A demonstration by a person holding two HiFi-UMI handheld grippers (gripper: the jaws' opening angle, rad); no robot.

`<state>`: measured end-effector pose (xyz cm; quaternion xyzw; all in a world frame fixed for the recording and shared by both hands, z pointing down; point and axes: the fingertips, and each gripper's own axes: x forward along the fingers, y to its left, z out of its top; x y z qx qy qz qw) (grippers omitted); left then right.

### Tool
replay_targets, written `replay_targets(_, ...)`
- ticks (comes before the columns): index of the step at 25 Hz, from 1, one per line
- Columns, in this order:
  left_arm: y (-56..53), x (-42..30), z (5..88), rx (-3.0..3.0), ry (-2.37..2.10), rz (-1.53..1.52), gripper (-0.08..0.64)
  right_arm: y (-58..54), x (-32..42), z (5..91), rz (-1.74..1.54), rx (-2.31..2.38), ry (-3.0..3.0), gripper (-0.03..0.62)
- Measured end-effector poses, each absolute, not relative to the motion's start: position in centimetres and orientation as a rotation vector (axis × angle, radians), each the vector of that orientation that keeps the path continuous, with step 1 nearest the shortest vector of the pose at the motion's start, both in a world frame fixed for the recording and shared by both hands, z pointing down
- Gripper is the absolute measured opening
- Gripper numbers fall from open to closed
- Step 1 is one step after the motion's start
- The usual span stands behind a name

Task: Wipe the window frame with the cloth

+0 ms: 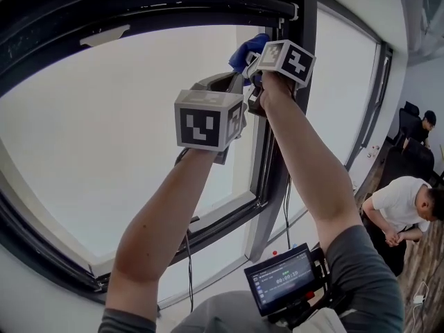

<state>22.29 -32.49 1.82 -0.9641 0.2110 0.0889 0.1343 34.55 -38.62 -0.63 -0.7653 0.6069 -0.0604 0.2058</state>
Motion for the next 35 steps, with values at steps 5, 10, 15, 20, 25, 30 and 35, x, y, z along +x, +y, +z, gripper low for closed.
replay_targets(5,-33.1,22.3,4.4,-2.848,0.604,0.232,0.009,-38.0,34.1,1.0,-0.170,-2.048,1.752,0.221)
replay_targets(10,-32.8,21.2,6.0,-2.827,0.599,0.242,0.009,-37.2,32.1,2.3,-0.137,-1.968,1.889,0.221)
replay_targets(15,-32.4,18.5,9.0,-2.832,0.639,0.278,0.009,-36.0,29.6,5.6,-0.059,-1.914,2.033,0.221)
replay_targets(20,-31.5,15.3,7.3,-2.770,0.725,0.337,0.009,-34.4,27.6,4.8,-0.024,-1.826,2.124,0.221)
replay_targets(25,-30.5,10.9,9.7,-2.683,0.857,0.358,0.009,-33.0,24.0,8.3,0.017,-1.758,2.206,0.221)
replay_targets(30,-29.4,7.4,11.8,-2.668,0.928,0.342,0.009,-31.8,20.3,10.8,0.056,-1.665,2.316,0.221)
replay_targets(35,-29.2,3.6,14.3,-2.641,1.025,0.331,0.009,-31.5,17.4,13.7,0.109,-1.642,2.407,0.221)
